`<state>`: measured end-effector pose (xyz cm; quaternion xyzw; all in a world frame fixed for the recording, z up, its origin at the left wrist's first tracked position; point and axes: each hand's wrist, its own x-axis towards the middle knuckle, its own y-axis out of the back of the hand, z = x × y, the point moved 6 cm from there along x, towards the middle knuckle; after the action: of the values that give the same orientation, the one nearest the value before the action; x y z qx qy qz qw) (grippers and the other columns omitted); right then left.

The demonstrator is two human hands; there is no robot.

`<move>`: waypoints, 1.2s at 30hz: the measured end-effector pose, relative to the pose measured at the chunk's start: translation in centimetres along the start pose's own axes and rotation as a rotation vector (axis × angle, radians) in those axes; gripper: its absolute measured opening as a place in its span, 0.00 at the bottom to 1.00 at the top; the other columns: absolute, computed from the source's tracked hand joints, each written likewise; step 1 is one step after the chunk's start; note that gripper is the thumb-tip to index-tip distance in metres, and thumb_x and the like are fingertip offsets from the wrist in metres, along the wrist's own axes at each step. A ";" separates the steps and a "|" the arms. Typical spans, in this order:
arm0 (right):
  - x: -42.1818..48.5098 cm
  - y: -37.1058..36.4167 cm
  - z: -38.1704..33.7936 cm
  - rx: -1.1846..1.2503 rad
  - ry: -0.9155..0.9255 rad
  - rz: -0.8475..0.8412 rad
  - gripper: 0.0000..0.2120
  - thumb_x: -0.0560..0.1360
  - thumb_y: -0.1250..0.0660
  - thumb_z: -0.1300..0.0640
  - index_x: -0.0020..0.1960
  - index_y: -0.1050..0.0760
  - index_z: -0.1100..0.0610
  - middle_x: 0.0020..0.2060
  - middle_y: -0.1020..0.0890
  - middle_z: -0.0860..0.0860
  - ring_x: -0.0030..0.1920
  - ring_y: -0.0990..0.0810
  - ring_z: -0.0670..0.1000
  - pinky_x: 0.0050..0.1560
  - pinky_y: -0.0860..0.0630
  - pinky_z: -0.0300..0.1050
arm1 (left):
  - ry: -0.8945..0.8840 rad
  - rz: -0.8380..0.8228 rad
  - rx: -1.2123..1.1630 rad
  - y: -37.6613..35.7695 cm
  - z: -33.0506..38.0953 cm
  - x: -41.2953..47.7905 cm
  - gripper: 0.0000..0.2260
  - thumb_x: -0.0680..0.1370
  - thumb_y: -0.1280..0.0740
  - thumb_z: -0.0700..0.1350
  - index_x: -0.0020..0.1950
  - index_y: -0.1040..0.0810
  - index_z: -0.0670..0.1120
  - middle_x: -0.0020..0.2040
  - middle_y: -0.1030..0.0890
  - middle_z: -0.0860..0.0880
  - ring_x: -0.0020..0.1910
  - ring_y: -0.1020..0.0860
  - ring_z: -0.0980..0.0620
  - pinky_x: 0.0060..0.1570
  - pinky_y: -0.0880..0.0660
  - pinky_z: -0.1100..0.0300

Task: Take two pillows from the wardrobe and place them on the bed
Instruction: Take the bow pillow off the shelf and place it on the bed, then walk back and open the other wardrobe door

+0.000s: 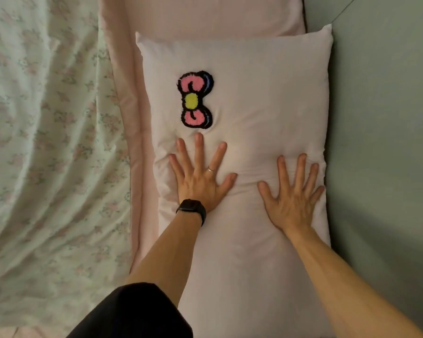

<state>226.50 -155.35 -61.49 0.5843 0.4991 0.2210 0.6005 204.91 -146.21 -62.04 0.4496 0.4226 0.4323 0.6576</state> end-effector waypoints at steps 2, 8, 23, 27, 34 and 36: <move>-0.3 0.8 -0.2 -0.024 -0.023 -0.068 0.36 0.74 0.56 0.23 0.78 0.63 0.32 0.81 0.61 0.47 0.80 0.63 0.59 0.71 0.54 0.76 | 0.006 -0.042 -0.003 1.8 0.4 -0.2 0.34 0.77 0.52 0.72 0.80 0.53 0.62 0.82 0.58 0.46 0.78 0.59 0.31 0.72 0.57 0.30; -3.1 6.3 -3.5 -0.072 -0.148 -0.284 0.35 0.75 0.57 0.25 0.77 0.67 0.33 0.81 0.64 0.48 0.79 0.66 0.60 0.72 0.60 0.75 | -0.018 -0.247 0.044 9.5 -0.4 -3.2 0.28 0.81 0.52 0.65 0.79 0.57 0.63 0.82 0.56 0.51 0.80 0.52 0.39 0.75 0.49 0.37; -26.7 22.0 -33.2 0.412 0.470 -0.163 0.17 0.80 0.38 0.49 0.68 0.24 0.50 0.68 0.23 0.49 0.73 0.35 0.53 0.74 0.39 0.49 | 0.558 -0.113 -0.173 37.2 -20.4 -26.9 0.20 0.80 0.42 0.54 0.71 0.28 0.53 0.66 0.22 0.48 0.63 0.24 0.46 0.64 0.29 0.47; -34.7 21.4 -42.0 0.376 0.679 -0.118 0.15 0.79 0.35 0.52 0.64 0.20 0.53 0.65 0.21 0.51 0.71 0.30 0.54 0.75 0.41 0.50 | 0.719 0.034 -0.246 42.2 -30.4 -36.6 0.19 0.80 0.41 0.53 0.70 0.27 0.54 0.66 0.22 0.47 0.64 0.25 0.45 0.64 0.29 0.47; -49.1 16.2 -59.4 0.295 0.981 -0.197 0.16 0.79 0.34 0.50 0.65 0.21 0.50 0.68 0.22 0.51 0.74 0.33 0.53 0.77 0.45 0.46 | 0.960 0.297 -0.355 48.5 -45.6 -54.3 0.17 0.79 0.40 0.54 0.68 0.26 0.55 0.65 0.22 0.49 0.64 0.25 0.46 0.63 0.29 0.50; -53.6 14.5 -64.8 0.260 1.080 -0.244 0.17 0.80 0.36 0.48 0.67 0.22 0.48 0.70 0.24 0.49 0.76 0.36 0.54 0.76 0.45 0.45 | 1.025 0.399 -0.298 50.8 -49.1 -59.7 0.17 0.79 0.40 0.53 0.67 0.25 0.55 0.63 0.21 0.49 0.63 0.24 0.46 0.62 0.29 0.49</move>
<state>153.84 -166.43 -18.10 0.3957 0.8223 0.3543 0.2043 132.86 -180.48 -15.15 0.1559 0.5291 0.7659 0.3303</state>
